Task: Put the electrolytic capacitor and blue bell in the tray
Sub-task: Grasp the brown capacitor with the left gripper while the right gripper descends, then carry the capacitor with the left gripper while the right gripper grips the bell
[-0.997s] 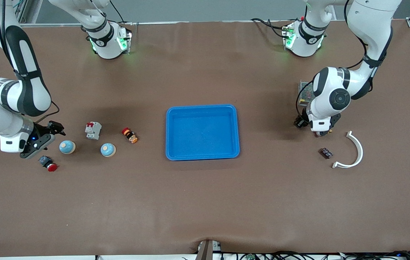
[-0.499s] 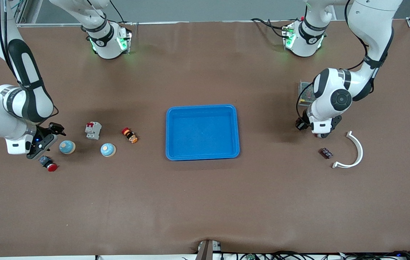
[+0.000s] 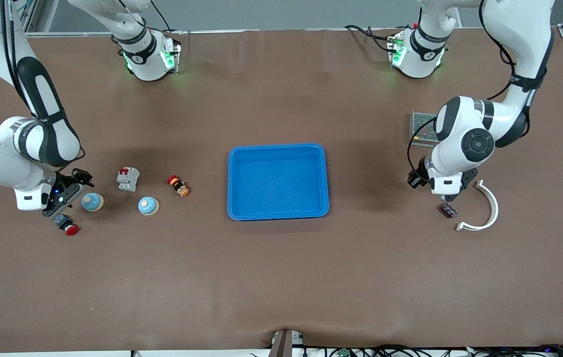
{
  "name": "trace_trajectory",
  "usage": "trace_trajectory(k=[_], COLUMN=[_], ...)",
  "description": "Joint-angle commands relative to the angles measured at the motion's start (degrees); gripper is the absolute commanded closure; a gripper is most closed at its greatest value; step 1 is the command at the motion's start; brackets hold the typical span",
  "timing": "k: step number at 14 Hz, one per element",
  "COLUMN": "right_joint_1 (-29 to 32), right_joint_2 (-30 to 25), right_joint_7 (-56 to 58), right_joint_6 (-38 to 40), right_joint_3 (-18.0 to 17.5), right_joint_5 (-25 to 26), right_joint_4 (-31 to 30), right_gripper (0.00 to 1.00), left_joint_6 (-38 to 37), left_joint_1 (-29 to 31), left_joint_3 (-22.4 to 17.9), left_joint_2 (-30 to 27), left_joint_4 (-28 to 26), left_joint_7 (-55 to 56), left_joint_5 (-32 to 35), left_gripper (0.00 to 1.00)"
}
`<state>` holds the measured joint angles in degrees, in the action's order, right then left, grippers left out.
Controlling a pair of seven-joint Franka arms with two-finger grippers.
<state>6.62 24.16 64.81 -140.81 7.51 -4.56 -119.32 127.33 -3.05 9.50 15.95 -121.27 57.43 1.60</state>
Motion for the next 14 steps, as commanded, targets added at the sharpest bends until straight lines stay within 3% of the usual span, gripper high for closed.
trace_trajectory(k=[1, 4, 7, 14], right_joint_1=[-0.55, -0.46, -0.38, -0.46], right_joint_2=[0.8, 2.03, 2.91, 4.14], right_joint_7=[0.67, 0.67, 0.76, 0.76], right_joint_6=[-2.36, -3.42, -4.65, -6.32], right_joint_3=[-0.13, -0.21, -0.21, -0.21], right_joint_5=[-1.15, -1.15, -1.15, -1.24], right_joint_4=[-0.82, -0.74, -0.82, -0.82], right_gripper=[0.0, 0.0, 0.0, 0.0], left_joint_6=[-8.03, -13.5, -13.77, -12.99], left_joint_1=[-1.78, -5.47, -9.51, -19.89], left_joint_3=[0.25, 0.61, 0.69, 0.52], left_joint_2=[0.13, 0.66, 1.36, 8.74], left_joint_4=[7.24, 12.01, 13.94, 18.87], left_joint_7=[3.2, 7.33, 11.89, 31.66], left_joint_5=[0.95, 0.95, 0.95, 1.04], left_gripper=[1.0, 1.0, 1.0, 1.0])
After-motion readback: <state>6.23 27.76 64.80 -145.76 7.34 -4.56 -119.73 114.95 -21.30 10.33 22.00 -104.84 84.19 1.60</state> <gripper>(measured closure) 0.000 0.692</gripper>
